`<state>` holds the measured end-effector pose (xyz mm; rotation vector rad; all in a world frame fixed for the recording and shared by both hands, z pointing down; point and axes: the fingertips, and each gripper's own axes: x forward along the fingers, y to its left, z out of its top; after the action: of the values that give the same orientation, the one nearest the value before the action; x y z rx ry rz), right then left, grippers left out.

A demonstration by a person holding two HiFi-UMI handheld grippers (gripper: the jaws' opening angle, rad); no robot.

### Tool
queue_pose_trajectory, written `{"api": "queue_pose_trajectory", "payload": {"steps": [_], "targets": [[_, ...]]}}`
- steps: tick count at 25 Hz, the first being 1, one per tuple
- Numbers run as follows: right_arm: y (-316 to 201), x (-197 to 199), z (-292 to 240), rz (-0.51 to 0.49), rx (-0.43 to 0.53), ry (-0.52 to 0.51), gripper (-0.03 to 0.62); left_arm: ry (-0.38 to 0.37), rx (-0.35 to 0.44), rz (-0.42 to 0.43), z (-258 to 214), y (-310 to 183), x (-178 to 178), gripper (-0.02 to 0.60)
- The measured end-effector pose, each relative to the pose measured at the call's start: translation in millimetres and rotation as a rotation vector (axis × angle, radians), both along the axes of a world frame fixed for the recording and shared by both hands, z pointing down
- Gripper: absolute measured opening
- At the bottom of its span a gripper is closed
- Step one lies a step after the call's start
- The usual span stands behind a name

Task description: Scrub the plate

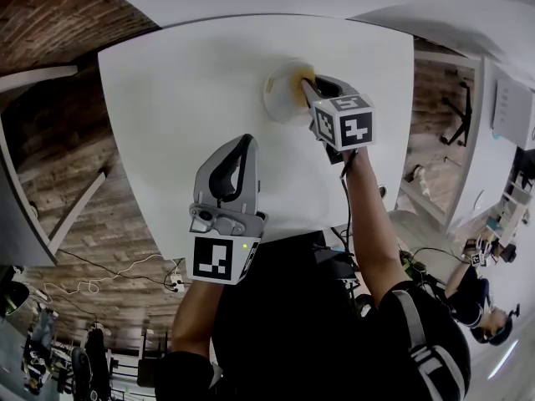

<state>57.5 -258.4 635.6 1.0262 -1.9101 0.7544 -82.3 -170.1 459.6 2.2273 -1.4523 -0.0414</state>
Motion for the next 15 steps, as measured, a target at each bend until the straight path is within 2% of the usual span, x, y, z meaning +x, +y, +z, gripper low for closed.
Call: {"api": "queue_pose_trajectory", "payload": {"steps": [8,15], "targets": [[13.4,-19.5,0.9,-0.051,-0.012,-0.007,0.051,0.003,0.004,-0.007,-0.4,0.8,-2.4,0.003],[30.2,-26.2,2.9,-0.055,-0.038,-0.018,0.051,0.004,0.013,-0.005,-4.4,0.9,-3.8,0.003]]}}
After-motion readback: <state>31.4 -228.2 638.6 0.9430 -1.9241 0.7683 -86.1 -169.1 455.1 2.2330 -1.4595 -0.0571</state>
